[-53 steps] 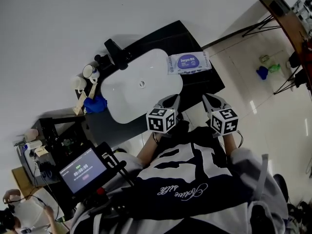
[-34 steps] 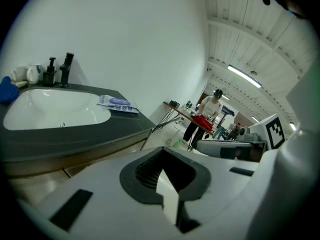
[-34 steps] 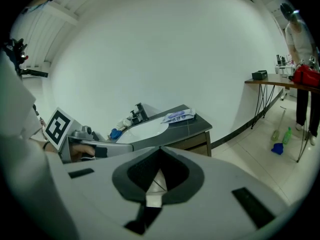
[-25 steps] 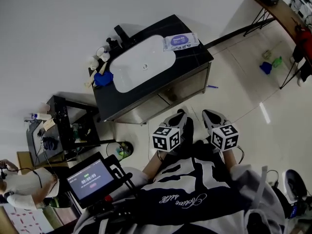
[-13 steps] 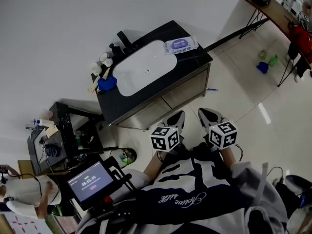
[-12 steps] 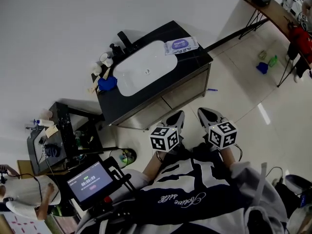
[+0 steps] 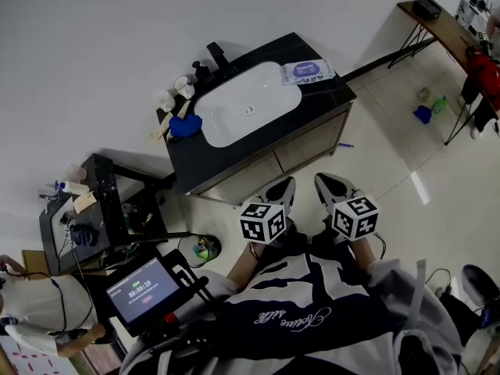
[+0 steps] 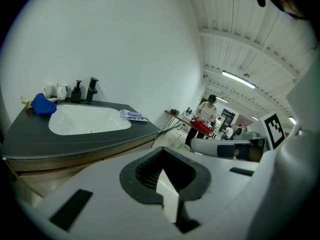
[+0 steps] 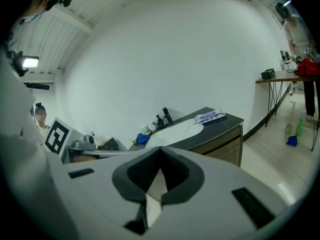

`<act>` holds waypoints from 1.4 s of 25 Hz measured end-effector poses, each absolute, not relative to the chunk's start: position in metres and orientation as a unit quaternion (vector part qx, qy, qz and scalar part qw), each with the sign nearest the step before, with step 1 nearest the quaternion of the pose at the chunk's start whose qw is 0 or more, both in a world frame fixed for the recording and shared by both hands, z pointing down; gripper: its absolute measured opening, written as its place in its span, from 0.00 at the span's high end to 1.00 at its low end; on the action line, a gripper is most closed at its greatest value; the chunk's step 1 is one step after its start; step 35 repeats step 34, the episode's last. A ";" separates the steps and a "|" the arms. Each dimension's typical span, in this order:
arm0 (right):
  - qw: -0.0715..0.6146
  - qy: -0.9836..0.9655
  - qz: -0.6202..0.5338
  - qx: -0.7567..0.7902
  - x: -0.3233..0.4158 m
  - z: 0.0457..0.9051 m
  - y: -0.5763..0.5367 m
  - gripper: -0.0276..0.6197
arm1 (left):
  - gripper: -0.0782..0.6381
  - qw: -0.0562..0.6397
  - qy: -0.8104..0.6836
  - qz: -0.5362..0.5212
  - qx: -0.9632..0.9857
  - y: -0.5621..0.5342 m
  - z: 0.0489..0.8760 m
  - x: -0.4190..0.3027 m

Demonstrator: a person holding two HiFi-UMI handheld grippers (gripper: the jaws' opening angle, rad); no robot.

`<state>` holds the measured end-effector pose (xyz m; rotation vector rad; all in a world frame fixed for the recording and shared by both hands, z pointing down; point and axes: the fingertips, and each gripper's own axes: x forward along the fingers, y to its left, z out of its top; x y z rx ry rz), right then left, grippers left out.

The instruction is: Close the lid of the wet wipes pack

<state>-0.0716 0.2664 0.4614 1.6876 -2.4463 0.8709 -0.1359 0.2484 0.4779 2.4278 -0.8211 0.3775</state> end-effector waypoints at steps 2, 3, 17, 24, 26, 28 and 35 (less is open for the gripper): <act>0.024 -0.790 0.279 0.546 -0.080 0.458 0.267 0.96 | 0.89 0.273 -0.302 0.138 0.903 0.250 0.476 -0.142; 0.024 -0.789 0.278 0.547 -0.084 0.457 0.268 0.96 | 0.89 0.274 -0.300 0.137 0.903 0.250 0.476 -0.145; 0.018 -0.770 0.274 0.575 -0.100 0.452 0.279 0.96 | 0.89 0.266 -0.269 0.134 0.916 0.257 0.467 -0.162; 0.019 -0.773 0.272 0.573 -0.107 0.455 0.277 0.96 | 0.89 0.262 -0.268 0.137 0.917 0.255 0.471 -0.166; 0.019 -0.773 0.272 0.572 -0.108 0.456 0.277 0.96 | 0.89 0.262 -0.267 0.137 0.917 0.256 0.471 -0.167; 0.019 -0.773 0.272 0.573 -0.109 0.457 0.277 0.96 | 0.89 0.262 -0.266 0.138 0.917 0.256 0.473 -0.167; 0.023 -0.772 0.272 0.574 -0.109 0.459 0.279 0.96 | 0.89 0.264 -0.263 0.140 0.917 0.257 0.474 -0.166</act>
